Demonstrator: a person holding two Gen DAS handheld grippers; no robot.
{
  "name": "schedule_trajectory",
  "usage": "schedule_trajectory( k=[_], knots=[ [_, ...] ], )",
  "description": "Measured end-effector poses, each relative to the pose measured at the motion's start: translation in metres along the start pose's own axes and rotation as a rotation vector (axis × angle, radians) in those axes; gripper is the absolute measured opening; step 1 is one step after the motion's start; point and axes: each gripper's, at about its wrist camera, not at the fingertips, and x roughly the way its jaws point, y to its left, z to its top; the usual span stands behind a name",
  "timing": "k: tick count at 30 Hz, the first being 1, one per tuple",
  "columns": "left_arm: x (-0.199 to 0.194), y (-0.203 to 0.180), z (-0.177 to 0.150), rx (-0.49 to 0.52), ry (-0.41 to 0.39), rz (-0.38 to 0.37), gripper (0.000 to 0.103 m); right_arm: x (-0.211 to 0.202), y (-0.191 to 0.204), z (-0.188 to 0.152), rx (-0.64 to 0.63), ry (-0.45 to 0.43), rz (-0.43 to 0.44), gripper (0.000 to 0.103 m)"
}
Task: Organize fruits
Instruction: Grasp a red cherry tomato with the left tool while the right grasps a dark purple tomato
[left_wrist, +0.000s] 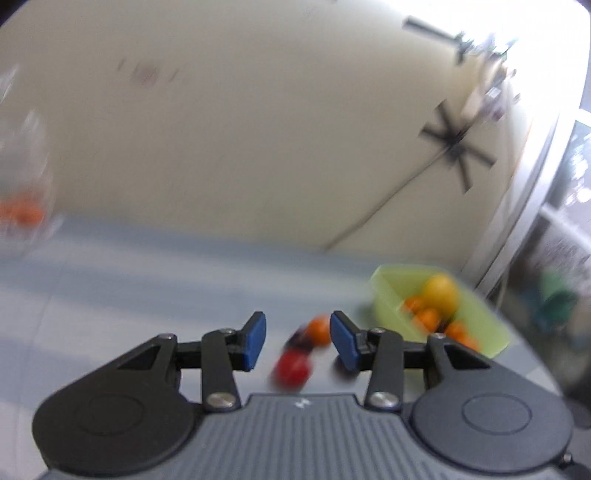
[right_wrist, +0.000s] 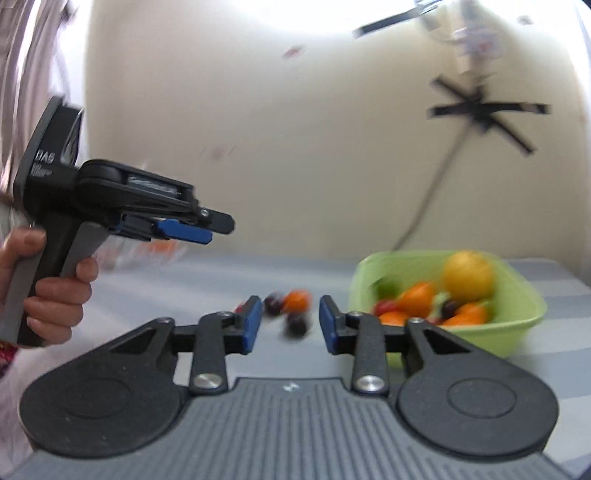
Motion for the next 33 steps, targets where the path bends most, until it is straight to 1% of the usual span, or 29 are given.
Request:
schedule_trajectory(
  k=[1, 3, 7, 9, 13, 16, 19, 20, 21, 23, 25, 26, 27, 28, 31, 33],
  knots=[
    [0.004, 0.003, -0.006, -0.008, 0.015, 0.013, 0.039, 0.008, 0.007, -0.002, -0.024, 0.027, -0.008, 0.027],
    [0.011, 0.006, -0.014, -0.01, 0.03, 0.015, 0.04, 0.024, 0.017, -0.003, -0.045, 0.073, -0.028, 0.027],
    [0.023, -0.001, -0.016, 0.036, 0.031, -0.002, 0.051, 0.054, 0.027, 0.001, -0.108, 0.139, -0.087, 0.027],
    [0.031, -0.008, -0.017, 0.062, 0.034, -0.013, 0.051, 0.068, 0.029, 0.002, -0.143, 0.159, -0.109, 0.027],
    [0.042, -0.017, -0.015, 0.09, 0.041, -0.008, 0.051, 0.088, 0.032, -0.002, -0.212, 0.182, -0.157, 0.028],
    [0.048, -0.017, -0.016, 0.098, 0.047, 0.009, 0.051, 0.098, 0.032, 0.0, -0.237, 0.193, -0.177, 0.028],
    [0.055, -0.015, -0.018, 0.099, 0.065, 0.025, 0.05, 0.107, 0.031, 0.002, -0.243, 0.223, -0.19, 0.028],
    [0.057, -0.014, -0.019, 0.098, 0.07, 0.028, 0.05, 0.11, 0.029, 0.002, -0.239, 0.237, -0.196, 0.029],
    [0.058, -0.015, -0.02, 0.098, 0.076, 0.031, 0.05, 0.113, 0.029, 0.003, -0.234, 0.245, -0.203, 0.034],
    [0.06, -0.014, -0.022, 0.087, 0.082, 0.03, 0.047, 0.116, 0.027, 0.004, -0.223, 0.27, -0.198, 0.035],
    [0.062, -0.013, -0.022, 0.077, 0.086, 0.032, 0.035, 0.117, 0.029, 0.004, -0.244, 0.279, -0.209, 0.036],
    [0.062, -0.013, -0.022, 0.08, 0.086, 0.032, 0.031, 0.116, 0.029, 0.004, -0.251, 0.278, -0.211, 0.034],
    [0.062, -0.015, -0.022, 0.081, 0.089, 0.032, 0.031, 0.114, 0.029, 0.004, -0.25, 0.268, -0.21, 0.026],
    [0.059, -0.017, -0.023, 0.084, 0.093, 0.033, 0.03, 0.112, 0.029, 0.004, -0.246, 0.256, -0.213, 0.026],
    [0.042, -0.026, -0.031, 0.107, 0.094, -0.002, 0.03, 0.101, 0.03, 0.003, -0.226, 0.248, -0.205, 0.026],
    [0.026, -0.037, -0.041, 0.138, 0.088, -0.026, 0.031, 0.08, 0.033, -0.001, -0.22, 0.229, -0.193, 0.026]
  ],
)
